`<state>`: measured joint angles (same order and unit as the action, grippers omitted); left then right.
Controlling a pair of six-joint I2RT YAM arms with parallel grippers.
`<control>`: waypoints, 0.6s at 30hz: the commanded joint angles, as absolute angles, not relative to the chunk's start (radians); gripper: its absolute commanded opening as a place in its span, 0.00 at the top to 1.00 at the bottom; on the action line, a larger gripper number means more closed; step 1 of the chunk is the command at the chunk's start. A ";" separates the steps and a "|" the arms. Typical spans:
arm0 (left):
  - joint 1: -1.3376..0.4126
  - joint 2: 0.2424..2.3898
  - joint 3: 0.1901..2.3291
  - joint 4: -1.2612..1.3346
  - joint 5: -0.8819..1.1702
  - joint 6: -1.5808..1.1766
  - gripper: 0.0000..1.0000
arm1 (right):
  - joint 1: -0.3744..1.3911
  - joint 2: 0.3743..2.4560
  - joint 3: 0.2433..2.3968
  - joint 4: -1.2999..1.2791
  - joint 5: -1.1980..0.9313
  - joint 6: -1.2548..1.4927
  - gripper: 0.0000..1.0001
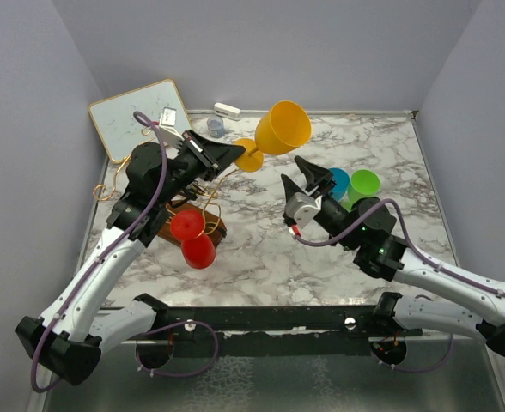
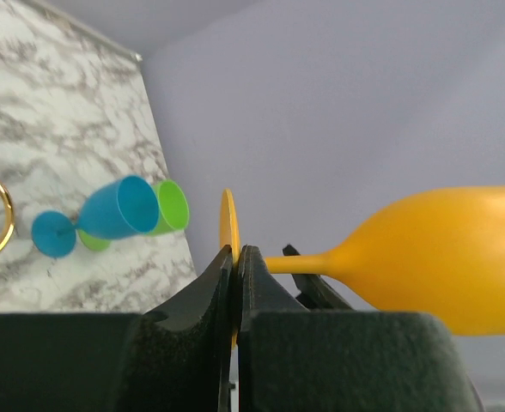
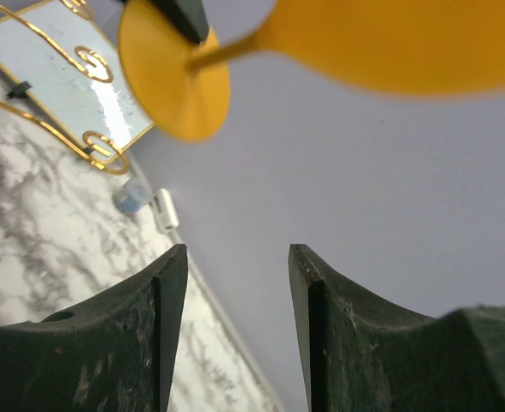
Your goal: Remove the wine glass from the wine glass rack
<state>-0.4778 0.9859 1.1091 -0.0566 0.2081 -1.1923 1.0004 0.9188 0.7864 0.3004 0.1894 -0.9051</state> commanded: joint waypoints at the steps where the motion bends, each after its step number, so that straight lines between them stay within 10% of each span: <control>1: -0.476 0.917 1.170 -0.139 -0.044 -1.061 1.00 | 1.006 0.823 0.818 0.007 0.272 -0.619 0.49; 11: -0.476 0.821 1.161 -0.307 -0.228 -0.923 1.00 | 0.838 1.194 1.321 -0.395 0.508 -0.261 0.62; 18: -0.476 0.790 1.181 -0.355 -0.246 -0.875 1.00 | 0.388 1.598 1.911 -0.818 -0.173 0.118 0.79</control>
<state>-0.4778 0.8009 1.1572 -0.3302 -0.2047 -0.9375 0.5823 1.4277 1.6188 -0.4973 0.2665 -0.1638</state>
